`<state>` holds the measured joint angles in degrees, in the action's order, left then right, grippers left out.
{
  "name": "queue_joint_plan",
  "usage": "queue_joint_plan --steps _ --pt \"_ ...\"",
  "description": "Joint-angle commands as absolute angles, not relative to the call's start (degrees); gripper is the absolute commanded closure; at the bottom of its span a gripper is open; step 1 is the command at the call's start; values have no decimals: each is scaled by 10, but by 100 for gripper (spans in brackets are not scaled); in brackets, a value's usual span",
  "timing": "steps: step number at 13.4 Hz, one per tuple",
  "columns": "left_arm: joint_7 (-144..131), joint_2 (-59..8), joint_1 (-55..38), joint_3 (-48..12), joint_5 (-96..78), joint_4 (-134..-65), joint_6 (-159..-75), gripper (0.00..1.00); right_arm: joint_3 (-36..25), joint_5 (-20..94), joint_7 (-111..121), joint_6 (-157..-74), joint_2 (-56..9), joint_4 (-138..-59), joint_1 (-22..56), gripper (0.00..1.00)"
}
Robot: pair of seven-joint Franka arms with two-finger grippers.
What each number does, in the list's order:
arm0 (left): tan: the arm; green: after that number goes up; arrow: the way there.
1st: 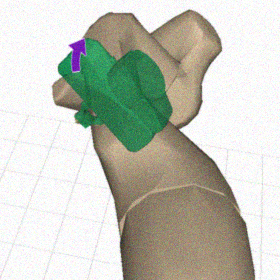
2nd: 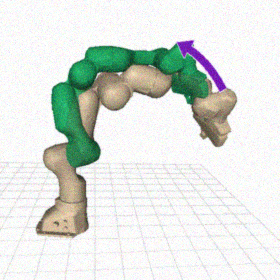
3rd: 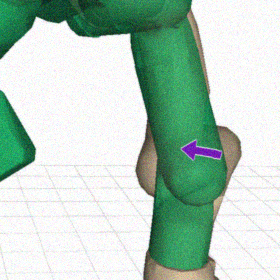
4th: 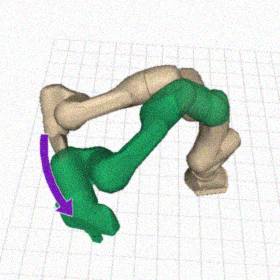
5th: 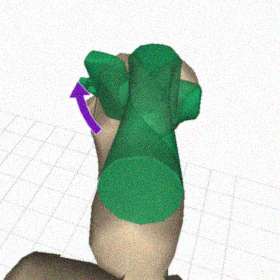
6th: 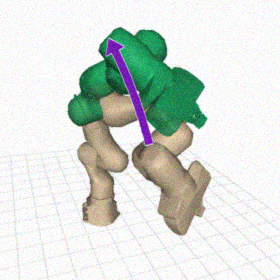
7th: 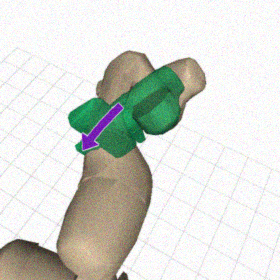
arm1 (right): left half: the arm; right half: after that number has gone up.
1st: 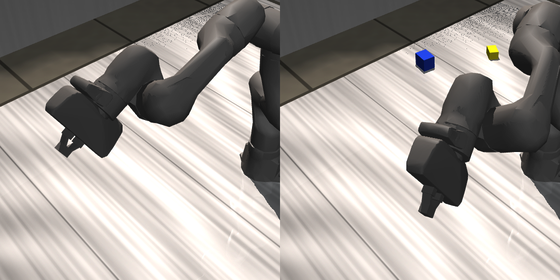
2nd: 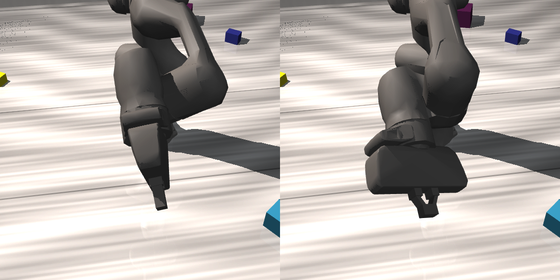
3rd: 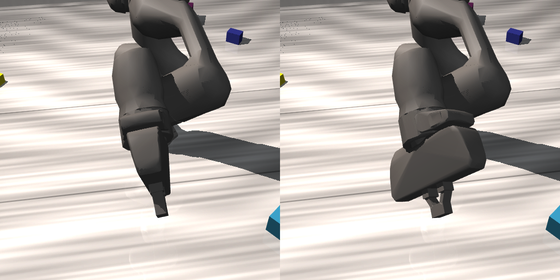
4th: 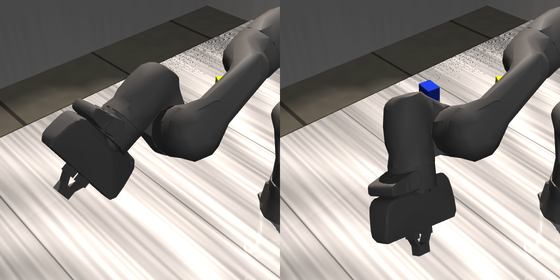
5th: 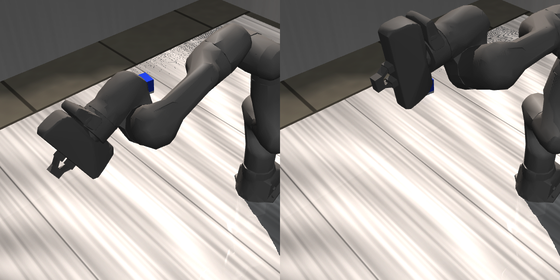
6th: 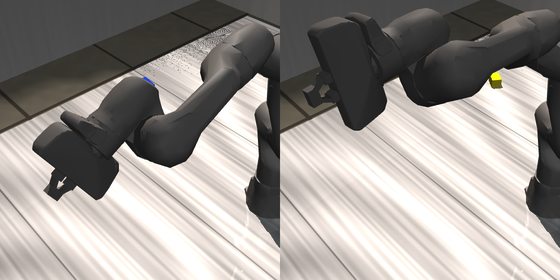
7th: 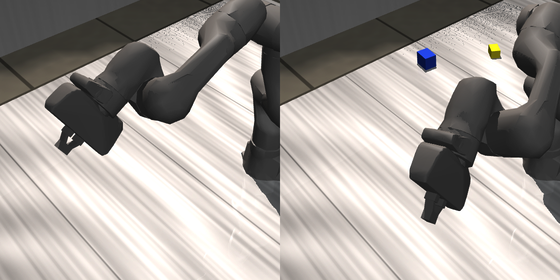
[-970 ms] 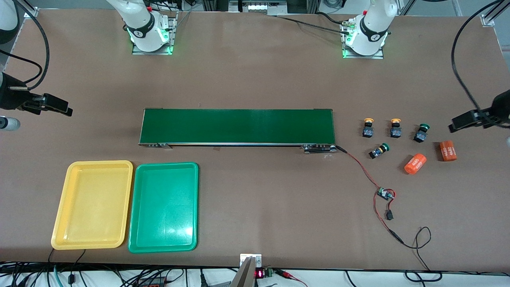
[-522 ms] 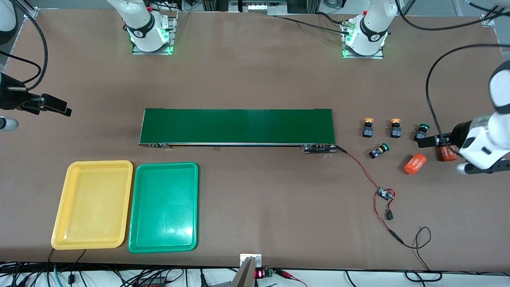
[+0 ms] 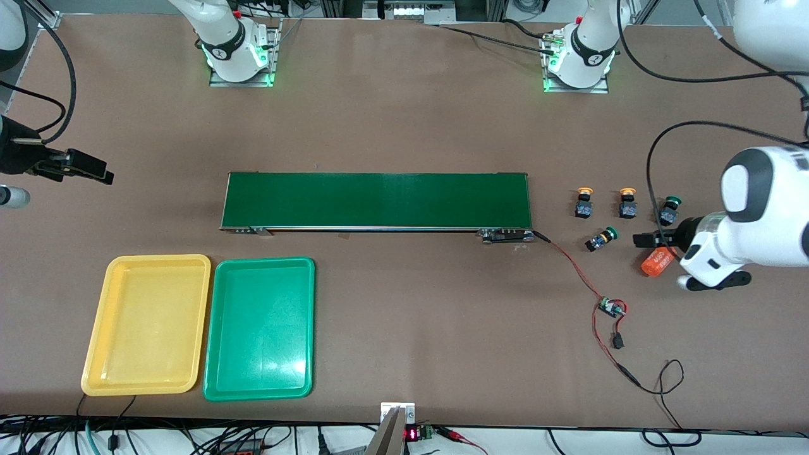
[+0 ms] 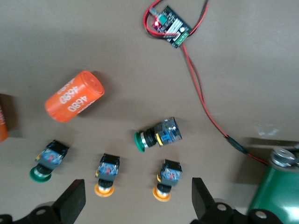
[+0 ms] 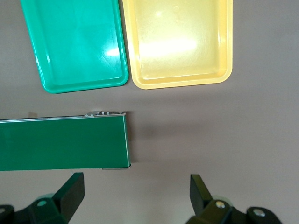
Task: Sort buttons by color to trays
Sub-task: 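Reach the left gripper down and grasp a black push button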
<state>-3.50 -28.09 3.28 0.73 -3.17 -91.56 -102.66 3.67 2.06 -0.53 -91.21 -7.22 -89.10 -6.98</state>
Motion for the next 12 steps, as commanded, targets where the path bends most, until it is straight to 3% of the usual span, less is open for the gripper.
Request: queue_joint_plan --steps 1,4,12 --pt "-27 -270 26 10 -42 -994 -1116 0 40 27 2 -905 -77 -883 -75 0" --pt "-11 -278 23 -7 -39 -1004 -1139 0 40 28 1 -905 -77 -883 -73 0" --pt "381 -308 23 -10 -42 -1003 -1165 0 40 28 -4 -904 -77 -883 -74 0"
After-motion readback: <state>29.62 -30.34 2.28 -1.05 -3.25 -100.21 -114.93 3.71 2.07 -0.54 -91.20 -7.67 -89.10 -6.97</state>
